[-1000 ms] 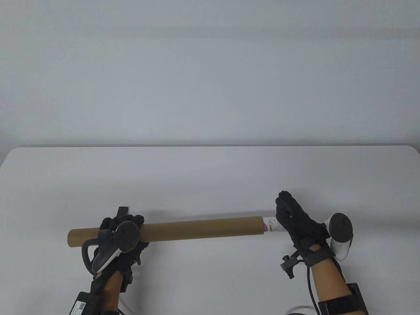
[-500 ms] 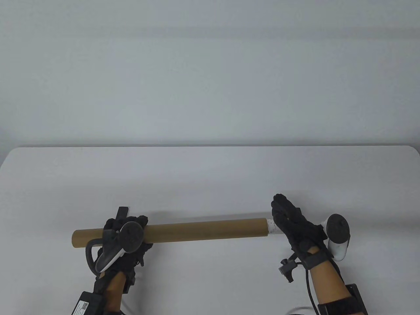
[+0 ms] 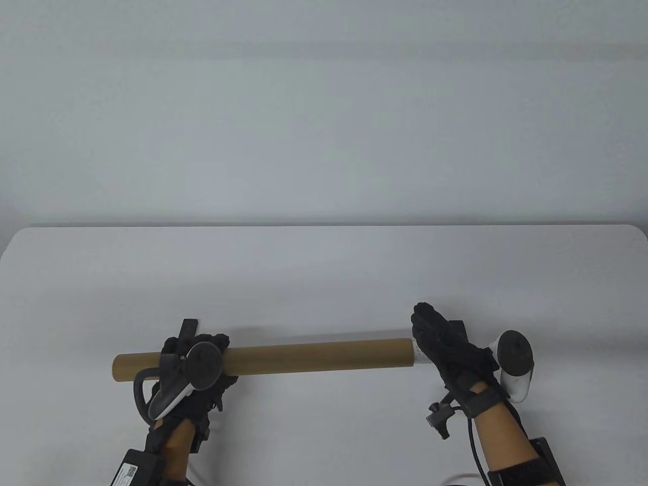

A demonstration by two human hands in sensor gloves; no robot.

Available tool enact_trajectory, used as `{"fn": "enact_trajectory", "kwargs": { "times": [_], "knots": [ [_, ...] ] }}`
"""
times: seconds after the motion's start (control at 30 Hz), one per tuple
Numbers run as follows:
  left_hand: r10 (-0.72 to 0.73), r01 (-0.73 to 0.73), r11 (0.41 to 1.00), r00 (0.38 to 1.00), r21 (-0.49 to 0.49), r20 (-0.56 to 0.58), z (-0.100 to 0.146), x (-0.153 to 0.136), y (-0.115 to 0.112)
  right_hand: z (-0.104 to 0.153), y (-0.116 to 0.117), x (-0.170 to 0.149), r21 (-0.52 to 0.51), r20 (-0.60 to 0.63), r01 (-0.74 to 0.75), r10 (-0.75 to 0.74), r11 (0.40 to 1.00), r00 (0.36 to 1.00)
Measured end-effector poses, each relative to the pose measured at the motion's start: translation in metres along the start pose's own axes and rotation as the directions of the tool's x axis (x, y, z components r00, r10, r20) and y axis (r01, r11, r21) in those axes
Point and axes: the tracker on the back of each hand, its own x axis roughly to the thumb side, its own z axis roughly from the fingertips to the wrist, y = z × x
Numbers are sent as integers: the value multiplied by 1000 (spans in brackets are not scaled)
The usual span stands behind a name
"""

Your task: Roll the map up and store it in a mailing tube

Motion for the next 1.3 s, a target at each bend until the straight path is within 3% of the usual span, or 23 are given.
{"fn": "enact_trajectory", "kwargs": {
  "times": [0.37,0.4,0.47,0.53,0.63,0.73,0.8,0.87,1.0,1.03,1.07,1.13,1.3],
  "knots": [
    [16,-16,1000,998,8,57,4,22,5,-2,27,6,77,27,-3,1,997,1000],
    [-14,14,1000,1000,18,16,5,26,6,-1,30,8,41,23,4,-5,999,1000],
    [1,-2,1000,999,20,42,4,23,7,-3,27,10,3,18,-2,2,1000,1000],
    [40,-40,999,999,2,35,3,22,6,-6,22,13,54,-12,-17,17,998,1000],
    [41,-41,999,999,9,28,2,22,5,-10,9,22,-10,-43,-85,84,996,996],
    [33,-33,999,999,-1,12,1,18,4,-12,-15,30,4,-134,-292,290,956,947],
    [31,-31,999,1000,-12,1,0,15,2,-10,-34,36,20,-194,-481,475,877,858],
    [28,-28,999,1000,-26,-5,-1,12,1,-8,-51,38,69,-269,-639,631,766,728],
    [30,-31,999,999,-34,-16,-3,9,-1,-2,-80,22,279,-390,-831,847,482,361],
    [30,-31,999,999,-34,-17,-4,9,-1,0,-86,16,317,-405,-840,864,440,300],
    [30,-31,999,999,-35,-17,-4,8,-1,4,-92,7,367,-419,-835,874,409,244],
    [31,-31,999,999,-37,-16,-4,8,-1,11,-103,-12,416,-451,-815,870,403,200],
    [25,-25,999,1000,-43,-3,-4,10,-2,26,-115,-52,502,-498,-758,856,417,142]
  ]
}}
